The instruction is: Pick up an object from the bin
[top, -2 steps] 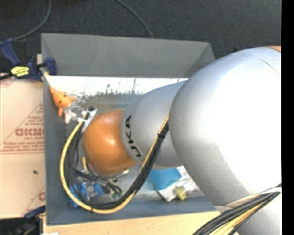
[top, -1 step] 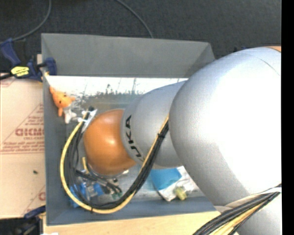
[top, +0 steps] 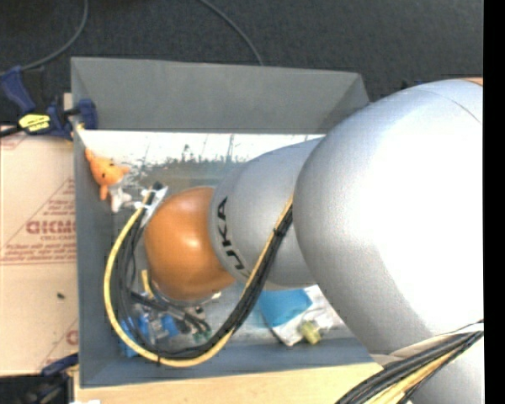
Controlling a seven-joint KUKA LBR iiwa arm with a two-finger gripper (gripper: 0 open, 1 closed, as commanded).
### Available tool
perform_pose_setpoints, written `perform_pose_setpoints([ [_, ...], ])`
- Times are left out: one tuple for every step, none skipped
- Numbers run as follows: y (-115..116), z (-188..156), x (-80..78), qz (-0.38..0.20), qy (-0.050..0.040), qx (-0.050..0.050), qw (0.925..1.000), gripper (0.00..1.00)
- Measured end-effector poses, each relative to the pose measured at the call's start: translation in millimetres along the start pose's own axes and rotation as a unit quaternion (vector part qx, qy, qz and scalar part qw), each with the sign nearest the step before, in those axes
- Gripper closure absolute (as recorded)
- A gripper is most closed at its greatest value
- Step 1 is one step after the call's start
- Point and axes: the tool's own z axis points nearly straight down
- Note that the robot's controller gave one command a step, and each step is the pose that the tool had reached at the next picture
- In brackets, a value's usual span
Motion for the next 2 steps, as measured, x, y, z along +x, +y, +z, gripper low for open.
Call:
perform_pose_setpoints([
  [-0.2, -12.4, 0.2, 0.001, 0.0, 0.0, 1.0, 1.0],
  [-0.2, -17.8, -1.2, 0.001, -0.0029, 0.0, 1.0, 1.0],
])
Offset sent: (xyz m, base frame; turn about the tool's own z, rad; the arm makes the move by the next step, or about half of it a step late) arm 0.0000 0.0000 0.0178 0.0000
